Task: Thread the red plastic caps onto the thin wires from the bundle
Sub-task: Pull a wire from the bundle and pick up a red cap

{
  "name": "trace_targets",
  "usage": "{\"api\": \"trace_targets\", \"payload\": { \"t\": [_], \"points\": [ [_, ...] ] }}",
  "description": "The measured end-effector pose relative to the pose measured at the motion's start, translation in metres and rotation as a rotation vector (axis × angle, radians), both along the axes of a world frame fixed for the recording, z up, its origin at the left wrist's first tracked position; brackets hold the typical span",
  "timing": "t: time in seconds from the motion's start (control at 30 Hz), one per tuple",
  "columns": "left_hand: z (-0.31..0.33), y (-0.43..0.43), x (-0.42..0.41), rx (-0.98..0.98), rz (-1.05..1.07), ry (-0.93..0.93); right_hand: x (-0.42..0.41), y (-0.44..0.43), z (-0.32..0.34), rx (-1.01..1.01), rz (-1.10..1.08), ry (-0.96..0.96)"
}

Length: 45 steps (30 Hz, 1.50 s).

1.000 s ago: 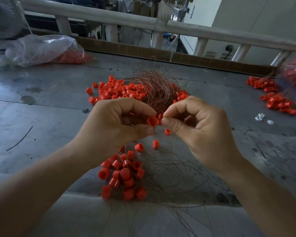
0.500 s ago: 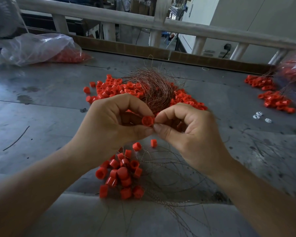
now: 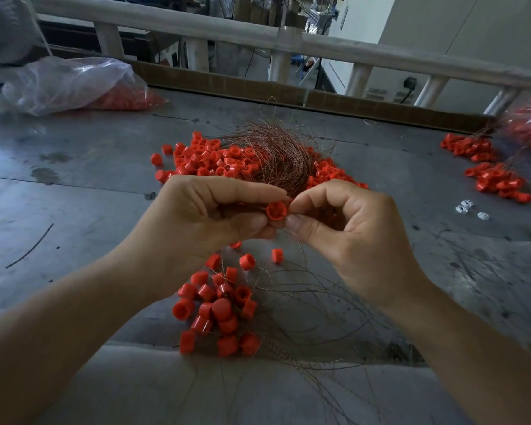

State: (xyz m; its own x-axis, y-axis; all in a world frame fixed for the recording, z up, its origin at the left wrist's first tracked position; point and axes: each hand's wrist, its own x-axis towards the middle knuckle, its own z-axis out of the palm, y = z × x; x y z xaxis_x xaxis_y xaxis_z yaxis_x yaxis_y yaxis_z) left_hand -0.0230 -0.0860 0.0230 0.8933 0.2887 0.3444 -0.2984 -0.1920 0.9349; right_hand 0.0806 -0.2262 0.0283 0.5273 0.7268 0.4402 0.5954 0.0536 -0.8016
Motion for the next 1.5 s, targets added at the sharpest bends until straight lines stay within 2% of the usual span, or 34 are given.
{"api": "trace_targets", "payload": {
  "t": [0.33, 0.6, 0.83, 1.07, 1.23, 1.37, 1.5],
  "points": [
    [-0.002, 0.007, 0.0, -0.027, -0.104, 0.066, -0.001, -0.001, 0.002, -0.018, 0.0, 0.025],
    [0.0, 0.002, 0.0, -0.152, -0.058, 0.008, 0.0, 0.0, 0.005, -0.015, 0.019, 0.031],
    [0.001, 0.002, -0.001, -0.257, -0.086, 0.022, 0.004, -0.002, 0.006, 0.019, 0.096, 0.236],
    [0.0, 0.004, -0.001, -0.304, -0.185, 0.025, 0.006, -0.002, 0.009, 0.007, 0.1, 0.33],
    [-0.003, 0.003, 0.0, -0.186, -0.228, 0.077, 0.003, -0.001, 0.007, -0.026, 0.134, 0.426],
    [-0.004, 0.004, 0.0, -0.209, -0.244, 0.079, 0.003, 0.0, 0.008, -0.066, 0.17, 0.446],
    [-0.007, 0.005, 0.0, -0.236, -0.217, 0.094, 0.03, -0.004, 0.01, -0.055, -0.024, 0.386]
  ]
}}
